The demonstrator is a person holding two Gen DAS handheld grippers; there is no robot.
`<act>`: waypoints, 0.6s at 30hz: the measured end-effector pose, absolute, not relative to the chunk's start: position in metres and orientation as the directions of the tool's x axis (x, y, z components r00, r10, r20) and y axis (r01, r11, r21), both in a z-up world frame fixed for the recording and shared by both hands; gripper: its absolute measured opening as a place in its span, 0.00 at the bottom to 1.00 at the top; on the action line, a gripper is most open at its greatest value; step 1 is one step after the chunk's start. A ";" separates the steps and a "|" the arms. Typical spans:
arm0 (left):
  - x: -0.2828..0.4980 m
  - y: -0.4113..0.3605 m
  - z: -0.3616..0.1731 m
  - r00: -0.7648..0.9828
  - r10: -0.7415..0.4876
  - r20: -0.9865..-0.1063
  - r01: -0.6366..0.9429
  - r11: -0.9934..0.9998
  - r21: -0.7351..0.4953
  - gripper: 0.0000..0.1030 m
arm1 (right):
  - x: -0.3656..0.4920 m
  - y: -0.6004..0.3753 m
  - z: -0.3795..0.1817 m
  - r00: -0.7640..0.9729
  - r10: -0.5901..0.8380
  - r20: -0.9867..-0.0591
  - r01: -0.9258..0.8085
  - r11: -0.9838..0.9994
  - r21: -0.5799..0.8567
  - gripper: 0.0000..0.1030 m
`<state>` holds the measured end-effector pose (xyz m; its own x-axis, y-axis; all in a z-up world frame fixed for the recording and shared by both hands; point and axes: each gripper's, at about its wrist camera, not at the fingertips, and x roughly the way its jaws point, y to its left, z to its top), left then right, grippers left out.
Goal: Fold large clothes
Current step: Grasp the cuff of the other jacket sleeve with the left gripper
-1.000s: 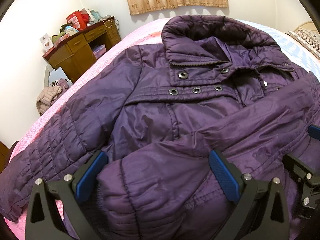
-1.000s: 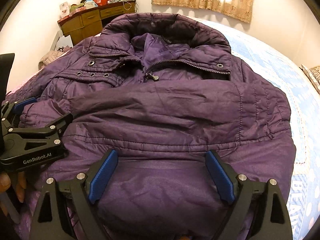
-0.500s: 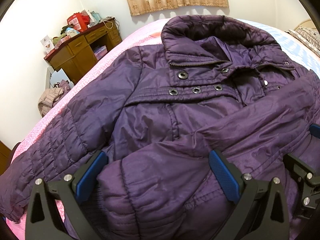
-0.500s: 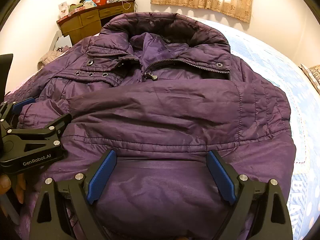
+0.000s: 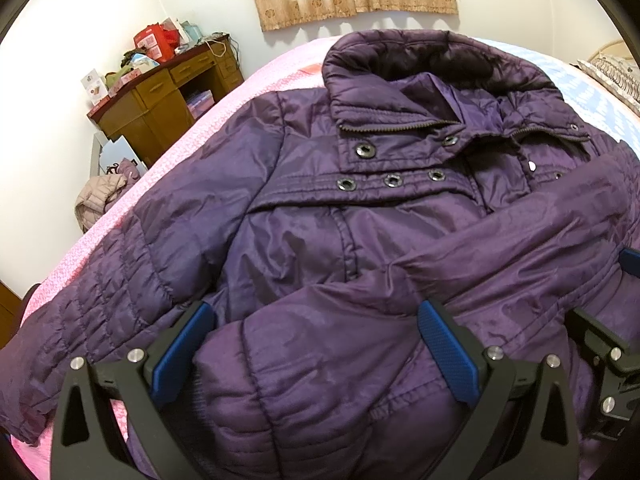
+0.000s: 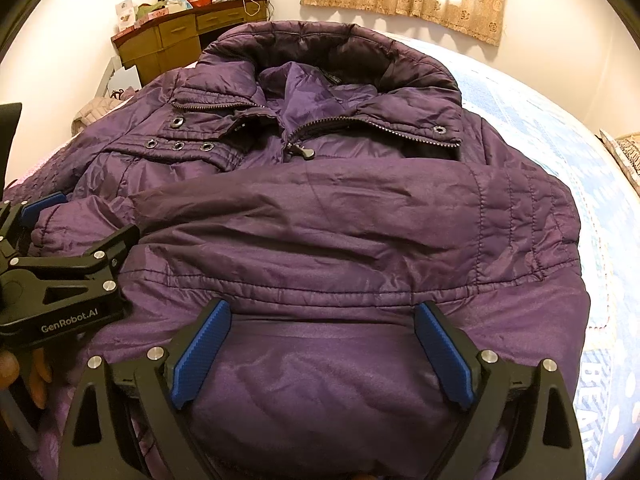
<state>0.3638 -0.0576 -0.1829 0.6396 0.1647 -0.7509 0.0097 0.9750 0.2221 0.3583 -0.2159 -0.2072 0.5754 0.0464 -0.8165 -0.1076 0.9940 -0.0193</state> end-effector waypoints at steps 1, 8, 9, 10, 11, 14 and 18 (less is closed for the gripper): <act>0.365 -0.056 -0.183 0.633 0.156 -0.758 0.013 0.977 0.213 1.00 | 0.359 -0.219 -0.206 0.574 0.061 -0.816 -0.107 0.994 -0.001 0.91; 0.308 0.004 -0.128 0.667 -0.024 -0.745 0.012 1.000 -0.022 1.00 | 0.266 -0.252 -0.144 0.689 0.140 -0.711 -0.044 0.987 0.152 0.92; 0.289 0.020 -0.119 0.686 -0.038 -0.726 0.002 0.999 -0.051 1.00 | 0.243 -0.251 -0.136 0.697 0.151 -0.701 -0.067 0.987 0.145 0.92; 0.271 0.035 -0.112 0.697 -0.044 -0.715 -0.012 0.997 -0.072 1.00 | 0.228 -0.251 -0.131 0.701 0.162 -0.694 -0.085 0.986 0.145 0.92; 0.254 0.051 -0.108 0.710 -0.043 -0.703 -0.024 0.996 -0.085 1.00 | 0.211 -0.251 -0.127 0.702 0.182 -0.689 -0.105 0.983 0.152 0.92; 0.209 0.107 -0.102 0.728 0.019 -0.685 -0.104 0.991 -0.083 1.00 | 0.169 -0.246 -0.122 0.708 0.206 -0.675 -0.145 0.979 0.146 0.92; 0.154 0.207 -0.099 0.730 0.161 -0.665 -0.307 0.946 -0.108 1.00 | 0.126 -0.233 -0.123 0.732 0.229 -0.642 -0.175 0.974 0.147 0.92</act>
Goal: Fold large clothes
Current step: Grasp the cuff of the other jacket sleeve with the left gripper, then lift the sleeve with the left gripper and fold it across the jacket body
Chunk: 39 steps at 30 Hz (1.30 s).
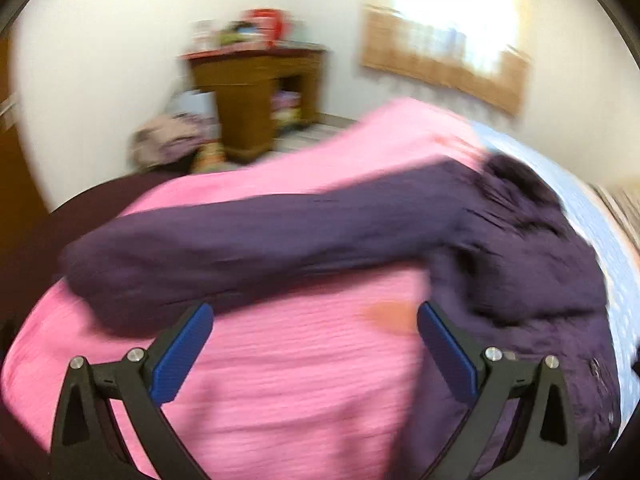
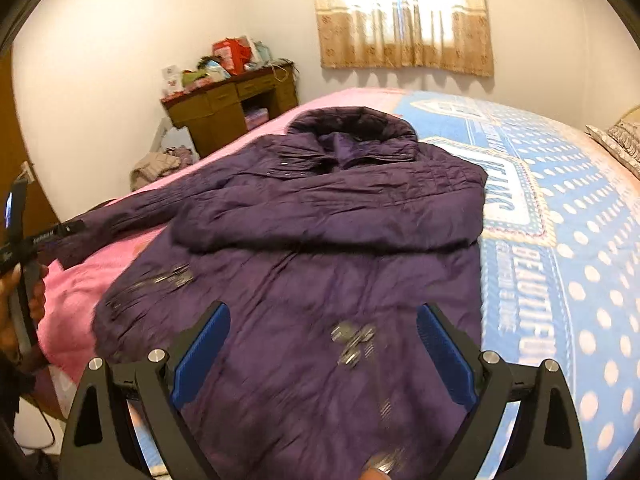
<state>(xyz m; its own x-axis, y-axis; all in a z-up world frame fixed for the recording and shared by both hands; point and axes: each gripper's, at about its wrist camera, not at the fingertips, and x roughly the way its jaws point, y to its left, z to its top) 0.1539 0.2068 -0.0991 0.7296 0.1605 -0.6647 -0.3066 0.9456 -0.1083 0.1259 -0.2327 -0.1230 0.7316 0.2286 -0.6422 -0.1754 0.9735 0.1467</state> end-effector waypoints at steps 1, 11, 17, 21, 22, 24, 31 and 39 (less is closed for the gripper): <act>0.147 0.225 -0.098 0.731 0.175 -0.659 -0.344 0.929 -0.135 1.00 | 0.116 -0.227 -0.124 0.736 0.241 -0.632 -0.184 0.971 0.155 0.92; 0.121 0.389 -0.121 0.774 0.109 -0.623 -0.489 0.728 -0.480 1.00 | 0.079 -0.181 -0.143 0.713 0.275 -0.645 -0.247 0.959 0.136 0.92; 0.148 0.403 -0.155 0.787 -0.019 -0.617 -0.473 0.624 -0.622 1.00 | 0.079 -0.175 -0.148 0.704 0.276 -0.654 -0.245 0.959 0.140 0.92; 0.161 0.404 -0.176 0.787 -0.084 -0.611 -0.448 0.603 -0.660 0.78 | 0.079 -0.168 -0.155 0.691 0.276 -0.668 -0.246 0.959 0.142 0.92; 0.163 0.404 -0.176 0.786 -0.108 -0.609 -0.436 0.602 -0.669 0.62 | 0.080 -0.167 -0.157 0.687 0.277 -0.672 -0.246 0.959 0.143 0.92; 0.168 0.399 -0.178 0.785 -0.135 -0.605 -0.415 0.611 -0.674 0.38 | 0.080 -0.165 -0.160 0.685 0.280 -0.673 -0.248 0.958 0.146 0.92; 0.155 0.379 -0.123 0.837 -0.092 -0.540 -0.335 0.694 -0.637 0.19 | 0.071 -0.181 -0.157 0.718 0.267 -0.643 -0.207 0.964 0.170 0.92; 0.172 0.342 -0.038 0.899 -0.073 -0.432 -0.214 0.788 -0.578 0.13 | 0.064 -0.216 -0.151 0.775 0.247 -0.581 -0.112 0.960 0.258 0.92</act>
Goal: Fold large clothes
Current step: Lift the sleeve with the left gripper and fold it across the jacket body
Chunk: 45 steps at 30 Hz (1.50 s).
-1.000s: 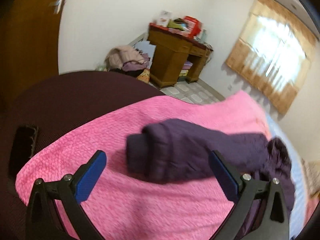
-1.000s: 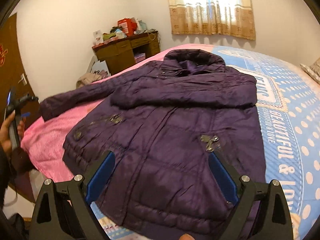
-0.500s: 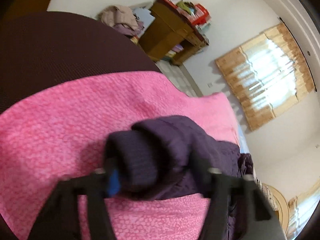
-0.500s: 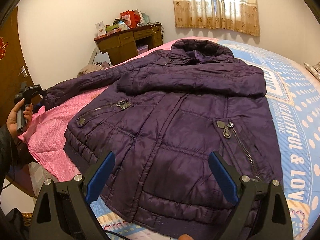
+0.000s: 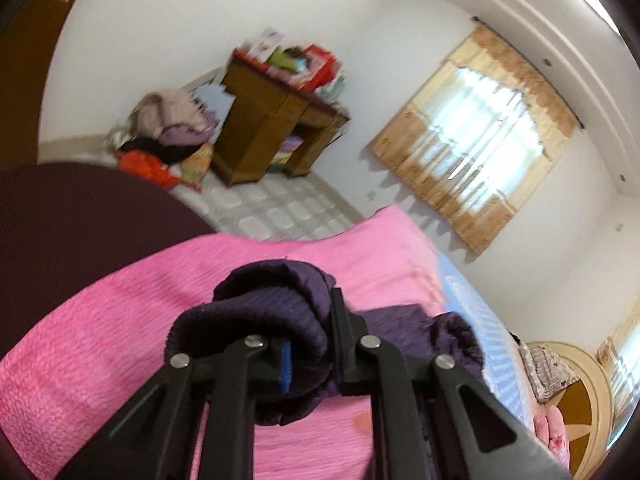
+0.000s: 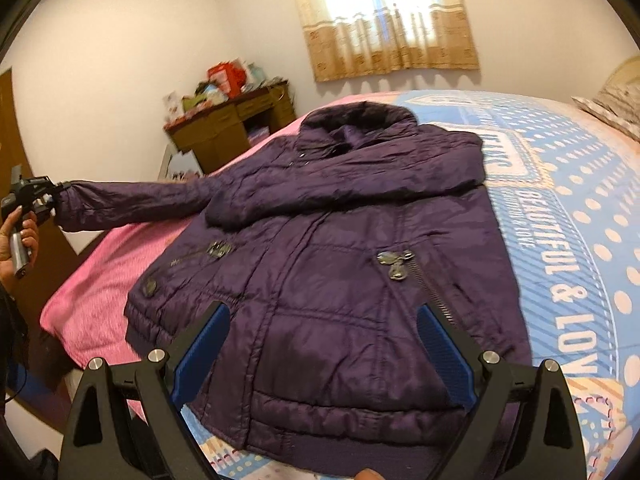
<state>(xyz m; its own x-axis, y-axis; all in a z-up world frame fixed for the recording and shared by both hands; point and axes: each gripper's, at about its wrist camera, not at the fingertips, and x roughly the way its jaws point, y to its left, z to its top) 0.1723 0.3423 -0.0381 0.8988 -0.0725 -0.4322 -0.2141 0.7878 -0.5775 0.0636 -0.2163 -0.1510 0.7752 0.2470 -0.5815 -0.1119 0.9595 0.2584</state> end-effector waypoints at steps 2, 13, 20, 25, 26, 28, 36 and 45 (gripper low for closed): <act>0.178 0.324 -0.014 0.913 -0.073 -0.402 -0.171 0.825 -0.538 0.13 | 0.063 -0.223 -0.151 0.781 0.246 -0.573 -0.099 0.956 0.276 0.92; 0.235 0.137 0.072 0.888 -0.357 -0.290 0.214 0.879 -0.425 0.11 | 0.055 -0.261 -0.162 0.797 0.221 -0.562 -0.024 0.942 0.336 0.92; 0.259 -0.052 0.013 0.764 -0.461 -0.451 0.364 0.886 -0.289 0.51 | 0.046 -0.291 -0.177 0.790 0.163 -0.591 0.062 0.937 0.343 0.92; 0.239 -0.105 -0.038 0.654 -0.527 -0.543 0.481 0.844 -0.239 0.70 | 0.039 -0.316 -0.187 0.785 0.117 -0.609 0.124 0.932 0.339 0.92; 0.236 -0.103 -0.045 0.641 -0.528 -0.558 0.497 0.839 -0.223 0.70 | 0.038 -0.320 -0.189 0.784 0.112 -0.610 0.135 0.929 0.345 0.92; 0.234 -0.091 -0.052 0.640 -0.519 -0.567 0.505 0.840 -0.198 0.70 | 0.040 -0.326 -0.189 0.786 0.112 -0.608 0.141 0.925 0.353 0.92; 0.223 -0.007 -0.033 0.751 -0.450 -0.484 0.449 0.885 -0.126 0.90 | 0.080 -0.324 -0.148 0.816 0.096 -0.570 0.111 0.942 0.317 0.92; 0.235 0.025 -0.021 0.861 -0.305 -0.406 0.315 0.948 -0.045 1.00 | 0.164 -0.290 -0.148 0.699 0.345 -0.626 -0.036 0.891 0.452 0.92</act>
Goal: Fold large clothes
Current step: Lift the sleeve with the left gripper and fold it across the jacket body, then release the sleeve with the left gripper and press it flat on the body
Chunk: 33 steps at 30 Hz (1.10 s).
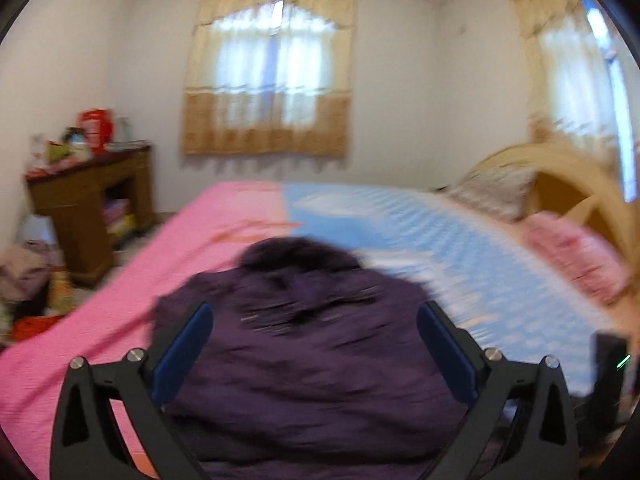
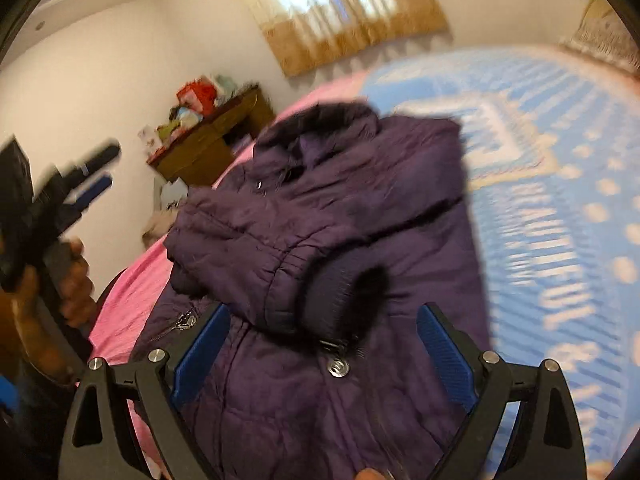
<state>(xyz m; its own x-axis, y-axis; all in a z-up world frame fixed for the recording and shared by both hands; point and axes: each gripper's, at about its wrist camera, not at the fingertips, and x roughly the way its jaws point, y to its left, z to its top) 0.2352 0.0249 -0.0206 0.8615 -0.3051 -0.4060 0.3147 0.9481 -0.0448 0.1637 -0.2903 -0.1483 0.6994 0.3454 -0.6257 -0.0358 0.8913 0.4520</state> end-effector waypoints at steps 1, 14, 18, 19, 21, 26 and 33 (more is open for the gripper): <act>0.243 0.033 -0.032 0.875 -0.235 -0.423 0.259 0.966 0.000 1.00 | 0.177 -0.289 -0.155 0.679 0.369 -0.635 -0.033 0.879 0.476 0.92; 0.292 0.101 -0.121 0.739 -0.040 -0.672 0.063 0.998 0.011 1.00 | 0.215 -0.293 -0.101 0.737 0.327 -0.592 -0.123 0.925 0.358 0.12; 0.293 0.097 -0.126 0.733 -0.049 -0.679 0.078 0.997 0.012 1.00 | 0.219 -0.307 -0.116 0.727 0.243 -0.642 -0.047 0.951 0.307 0.11; 0.292 0.097 -0.125 0.733 -0.047 -0.679 0.078 0.997 0.015 1.00 | 0.220 -0.314 -0.126 0.712 0.252 -0.656 -0.027 0.943 0.332 0.11; 0.288 0.096 -0.123 0.736 -0.049 -0.676 0.082 0.997 0.016 1.00 | 0.218 -0.319 -0.147 0.673 0.274 -0.687 -0.022 0.936 0.352 0.11; 0.290 0.097 -0.109 0.764 -0.030 -0.644 0.082 0.995 0.050 1.00 | 0.206 -0.329 -0.163 0.668 0.225 -0.709 0.014 0.949 0.315 0.46; 0.321 0.071 -0.079 0.834 -0.019 -0.551 0.086 0.992 0.095 1.00 | 0.201 -0.303 -0.080 0.815 0.081 -0.573 0.069 0.970 0.235 0.59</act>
<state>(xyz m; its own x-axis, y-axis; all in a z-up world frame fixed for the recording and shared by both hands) 0.3212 0.0710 -0.0789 0.8340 -0.0192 -0.5515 0.0858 0.9918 0.0952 0.2009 -0.3028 -0.0804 0.8153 0.0806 -0.5735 0.0694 0.9695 0.2350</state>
